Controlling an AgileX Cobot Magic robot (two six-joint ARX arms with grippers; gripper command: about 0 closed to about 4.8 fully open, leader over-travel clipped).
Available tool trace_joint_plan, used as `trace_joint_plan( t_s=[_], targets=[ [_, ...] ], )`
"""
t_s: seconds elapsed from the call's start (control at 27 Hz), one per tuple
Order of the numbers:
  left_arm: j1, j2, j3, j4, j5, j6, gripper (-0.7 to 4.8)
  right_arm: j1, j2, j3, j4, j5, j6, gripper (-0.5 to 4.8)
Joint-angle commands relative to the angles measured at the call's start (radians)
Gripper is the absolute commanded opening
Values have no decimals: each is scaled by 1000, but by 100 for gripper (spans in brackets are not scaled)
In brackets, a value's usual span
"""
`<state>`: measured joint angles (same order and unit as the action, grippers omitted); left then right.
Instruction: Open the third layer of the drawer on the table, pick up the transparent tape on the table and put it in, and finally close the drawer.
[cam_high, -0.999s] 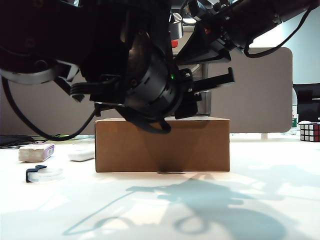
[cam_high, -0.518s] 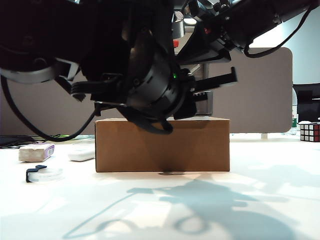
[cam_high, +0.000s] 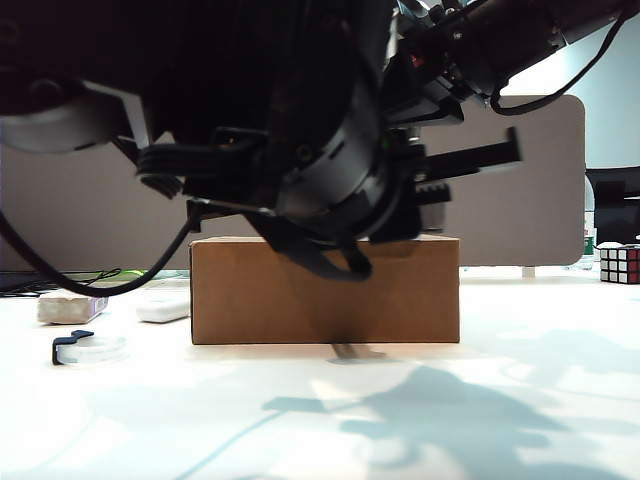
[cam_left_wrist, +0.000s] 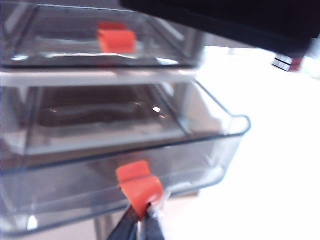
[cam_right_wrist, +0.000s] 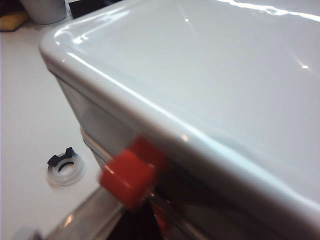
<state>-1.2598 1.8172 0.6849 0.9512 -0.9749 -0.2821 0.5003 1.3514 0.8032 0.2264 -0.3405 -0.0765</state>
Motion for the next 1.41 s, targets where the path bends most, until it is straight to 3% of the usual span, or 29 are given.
trace_joint_plan(
  t_s=[0.04,0.52,0.59,0.7,0.74,1.11,1.26,1.3,1.33,1.41],
  targets=[
    [-28,-2,5,3,-4,13,-6,3,-2,5,10,5,-3,-5],
    [-76,-5,5,-42,-88,13,-3,3,-2,5,10,5,-3,-5],
    [-78,-8,4,-52,-88,20,55,3,-2,5,10,5,-3,-5],
    [-88,-41,3,-138,-139,20,159,3,-2,5,9,5,-3,-5],
    [-96,-84,2,-227,-189,18,194,2,-2,5,8,5,-3,-5],
    [-106,-523,-193,-536,-113,-31,202,2,-3,5,-29,-3,-4,-5],
    [-25,-782,-242,-800,14,-29,201,2,-3,5,-56,-12,-8,-5],
    [23,-841,-246,-870,82,-37,201,2,-3,5,-60,-31,-7,-5],
    [112,-909,-246,-959,211,-40,202,2,-3,5,-63,-43,-7,-5],
    [273,-980,-246,-1048,408,6,202,3,-5,5,-66,-47,-6,-5]
  ],
)
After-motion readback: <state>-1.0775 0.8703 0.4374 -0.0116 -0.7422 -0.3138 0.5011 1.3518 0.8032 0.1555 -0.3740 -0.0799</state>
